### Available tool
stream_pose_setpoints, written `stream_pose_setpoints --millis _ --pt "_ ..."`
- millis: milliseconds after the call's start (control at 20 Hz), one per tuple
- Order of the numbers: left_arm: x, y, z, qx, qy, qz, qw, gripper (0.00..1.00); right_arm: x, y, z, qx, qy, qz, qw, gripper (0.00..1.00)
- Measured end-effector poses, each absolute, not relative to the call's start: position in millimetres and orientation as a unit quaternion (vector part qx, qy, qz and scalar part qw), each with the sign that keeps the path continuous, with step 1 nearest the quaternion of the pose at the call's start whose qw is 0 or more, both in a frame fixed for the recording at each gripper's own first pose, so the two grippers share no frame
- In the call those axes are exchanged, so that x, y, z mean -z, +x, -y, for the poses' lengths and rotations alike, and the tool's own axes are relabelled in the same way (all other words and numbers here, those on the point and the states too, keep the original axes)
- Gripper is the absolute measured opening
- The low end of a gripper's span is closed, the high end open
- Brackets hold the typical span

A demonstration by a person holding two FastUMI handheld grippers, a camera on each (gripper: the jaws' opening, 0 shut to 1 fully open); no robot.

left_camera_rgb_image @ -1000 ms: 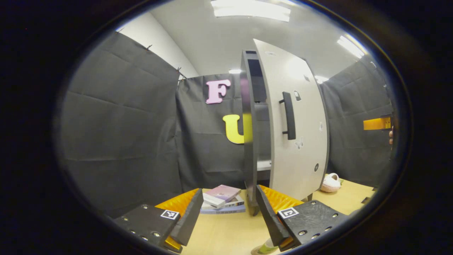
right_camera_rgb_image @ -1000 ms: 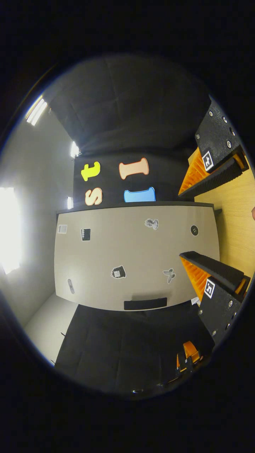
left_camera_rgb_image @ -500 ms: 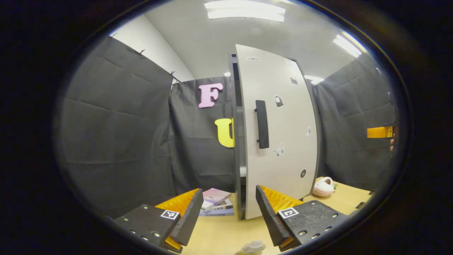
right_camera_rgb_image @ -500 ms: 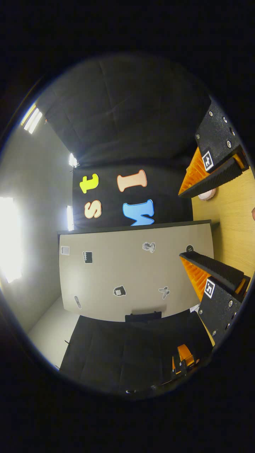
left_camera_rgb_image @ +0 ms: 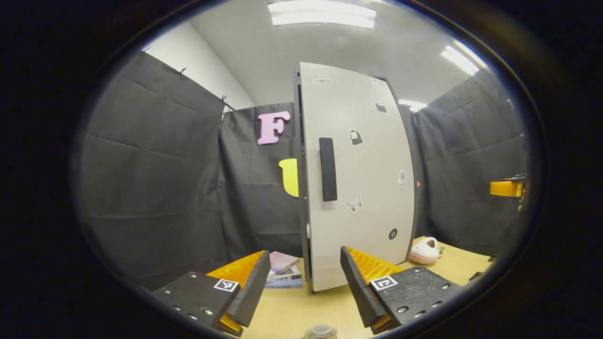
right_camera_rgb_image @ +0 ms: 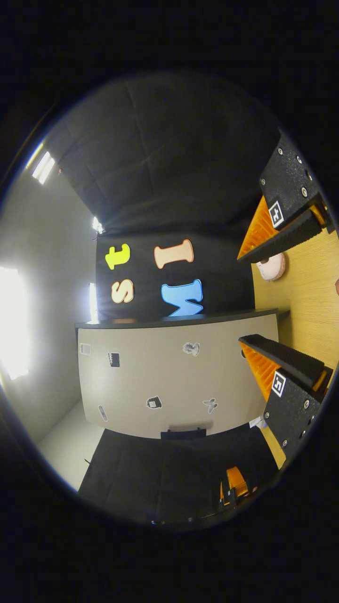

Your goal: Open the cabinet door with the right hand, grasp the bottle in the cabinet with the left hand and place it on the coaster, then close the cabinet door with the right hand.

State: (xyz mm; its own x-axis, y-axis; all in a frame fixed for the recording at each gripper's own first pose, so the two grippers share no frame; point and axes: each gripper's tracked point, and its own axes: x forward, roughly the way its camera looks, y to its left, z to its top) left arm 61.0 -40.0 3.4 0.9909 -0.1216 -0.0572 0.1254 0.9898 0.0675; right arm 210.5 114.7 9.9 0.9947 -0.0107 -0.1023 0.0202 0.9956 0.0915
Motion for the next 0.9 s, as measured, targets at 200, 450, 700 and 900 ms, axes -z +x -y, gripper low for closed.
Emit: stream_pose_setpoints --millis 200,450,700,900 --pt "-8 62 39 0.06 0.039 -0.023 0.997 0.89 -8 213 -117 0.004 0.047 -0.053 0.998 0.94" --pt "-7 62 33 0.057 0.044 -0.025 0.997 0.89 -6 216 -128 -0.004 0.047 -0.057 0.997 0.94" --pt "-5 64 21 0.051 0.036 -0.025 0.998 0.89 -6 222 -144 -0.009 0.037 -0.056 0.998 0.94" --pt "-8 58 11 0.047 0.033 -0.027 0.998 0.9 -4 225 -154 -0.015 0.032 -0.058 0.998 0.94"
